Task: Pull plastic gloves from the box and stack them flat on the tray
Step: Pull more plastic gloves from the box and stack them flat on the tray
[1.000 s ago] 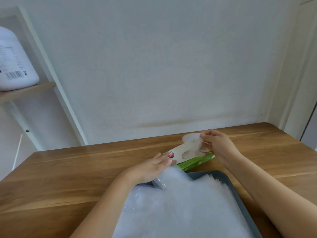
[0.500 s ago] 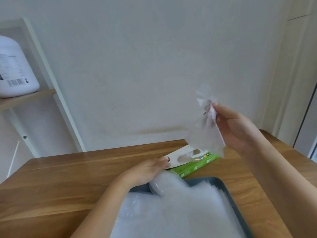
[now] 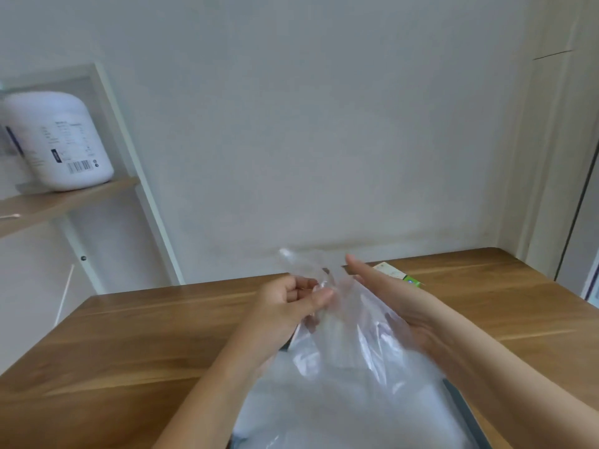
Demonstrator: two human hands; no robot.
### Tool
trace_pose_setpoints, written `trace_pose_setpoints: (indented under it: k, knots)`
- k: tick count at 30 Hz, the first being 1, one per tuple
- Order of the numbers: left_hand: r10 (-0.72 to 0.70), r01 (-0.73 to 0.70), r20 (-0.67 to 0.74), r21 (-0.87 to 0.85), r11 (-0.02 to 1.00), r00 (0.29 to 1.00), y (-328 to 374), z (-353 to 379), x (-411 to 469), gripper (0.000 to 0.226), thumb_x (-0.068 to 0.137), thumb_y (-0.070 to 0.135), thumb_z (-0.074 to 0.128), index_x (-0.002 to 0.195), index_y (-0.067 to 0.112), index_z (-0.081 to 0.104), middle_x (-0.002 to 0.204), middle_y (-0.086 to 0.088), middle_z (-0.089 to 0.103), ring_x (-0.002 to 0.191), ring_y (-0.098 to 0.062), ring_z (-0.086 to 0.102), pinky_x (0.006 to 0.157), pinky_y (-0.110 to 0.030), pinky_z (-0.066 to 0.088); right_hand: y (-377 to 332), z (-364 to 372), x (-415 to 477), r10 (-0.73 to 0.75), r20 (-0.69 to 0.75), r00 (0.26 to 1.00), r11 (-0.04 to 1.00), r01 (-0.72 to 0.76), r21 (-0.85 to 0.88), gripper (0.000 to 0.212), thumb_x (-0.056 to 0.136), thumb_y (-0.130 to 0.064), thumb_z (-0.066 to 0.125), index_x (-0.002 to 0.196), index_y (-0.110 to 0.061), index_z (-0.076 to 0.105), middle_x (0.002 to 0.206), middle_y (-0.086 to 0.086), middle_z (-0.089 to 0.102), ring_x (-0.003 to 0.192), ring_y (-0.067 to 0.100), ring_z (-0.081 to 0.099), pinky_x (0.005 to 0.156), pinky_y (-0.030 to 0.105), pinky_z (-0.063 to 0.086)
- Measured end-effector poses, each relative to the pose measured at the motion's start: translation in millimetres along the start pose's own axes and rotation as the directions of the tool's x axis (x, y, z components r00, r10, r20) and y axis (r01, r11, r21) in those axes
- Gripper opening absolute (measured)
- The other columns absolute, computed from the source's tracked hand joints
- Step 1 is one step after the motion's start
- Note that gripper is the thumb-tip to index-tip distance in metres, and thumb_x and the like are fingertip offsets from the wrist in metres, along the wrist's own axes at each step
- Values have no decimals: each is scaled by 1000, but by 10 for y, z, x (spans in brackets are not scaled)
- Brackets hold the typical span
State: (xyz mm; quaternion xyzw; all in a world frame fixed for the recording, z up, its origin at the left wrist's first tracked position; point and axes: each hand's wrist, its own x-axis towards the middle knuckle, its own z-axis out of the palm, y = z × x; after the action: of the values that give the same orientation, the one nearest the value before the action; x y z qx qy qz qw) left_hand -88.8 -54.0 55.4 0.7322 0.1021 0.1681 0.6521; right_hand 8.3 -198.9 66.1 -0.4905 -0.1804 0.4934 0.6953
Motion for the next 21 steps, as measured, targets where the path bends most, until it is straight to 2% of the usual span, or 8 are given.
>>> trace_pose_setpoints:
  k: [5, 8, 11, 13, 15, 17, 19, 21]
  knots:
    - [-25, -10, -193, -182, 983, 981, -57, -55, -128, 25, 86, 15, 67, 62, 12, 57, 54, -4, 55, 48, -14, 51, 51, -26, 40, 199, -51, -234, -69, 208, 976, 994, 85, -69, 68, 65, -52, 81, 117, -12, 64, 123, 11, 63, 114, 28, 60, 97, 35, 50]
    - [-59, -3, -227, -265, 964, 972, -57, -90, -151, 26, 88, 16, 64, 65, 12, 55, 57, -1, 54, 54, -15, 51, 56, -28, 40, 248, -61, -296, -159, 88, 983, 986, 162, -29, 35, 70, -5, 80, 99, -2, 60, 102, 15, 66, 98, 25, 68, 84, 28, 56]
    - [-107, 47, -202, -282, 958, 974, -155, -145, -130, 13, 86, 16, 69, 77, 8, 63, 74, -11, 61, 66, -22, 57, 64, -30, 43, 196, 5, -364, -393, -117, 912, 883, 338, -326, 6, 87, 2, 60, 81, -1, 60, 79, 10, 66, 76, 15, 65, 72, 20, 55]
    - [-126, 52, -270, -264, 963, 955, -219, -207, -105, 14, 86, 18, 69, 99, 12, 65, 101, -8, 68, 89, -22, 64, 82, -30, 48, 97, 66, -419, -591, -139, 794, 617, 334, -713, 10, 91, -8, 61, 83, -8, 67, 68, 0, 66, 62, 6, 60, 63, 14, 48]
    - [-41, -20, -343, -171, 985, 939, -192, -273, -148, 40, 87, 33, 69, 122, 20, 56, 122, 4, 62, 113, -12, 59, 97, -26, 43, -58, 225, -529, -659, 6, 752, 223, 203, -953, 12, 89, -18, 62, 81, -21, 69, 57, -15, 61, 52, -2, 52, 55, 9, 40]
    - [152, -178, -319, -51, 983, 935, -99, -331, -250, 71, 77, 59, 68, 137, 29, 46, 138, 14, 51, 125, 2, 48, 99, -14, 38, -201, 442, -624, -576, 128, 807, -95, 90, -991, 7, 86, -25, 65, 81, -25, 70, 50, -23, 54, 54, -3, 51, 52, 11, 38]
    - [344, -349, -193, 7, 937, 919, 11, -325, -367, 88, 69, 75, 63, 141, 30, 42, 143, 19, 46, 129, 9, 41, 101, -6, 35, -298, 700, -651, -464, 164, 870, -318, 9, -948, 20, 84, -39, 67, 76, -21, 69, 54, -10, 54, 57, 6, 51, 47, 17, 32]
    - [446, -443, -63, 51, 895, 893, 67, -273, -465, 96, 61, 83, 61, 139, 30, 43, 143, 18, 47, 135, 4, 36, 109, -14, 32, -355, 934, -629, -394, 191, 899, -495, -33, -868, 41, 82, -55, 62, 63, -19, 58, 57, -4, 48, 55, 11, 47, 46, 23, 28]
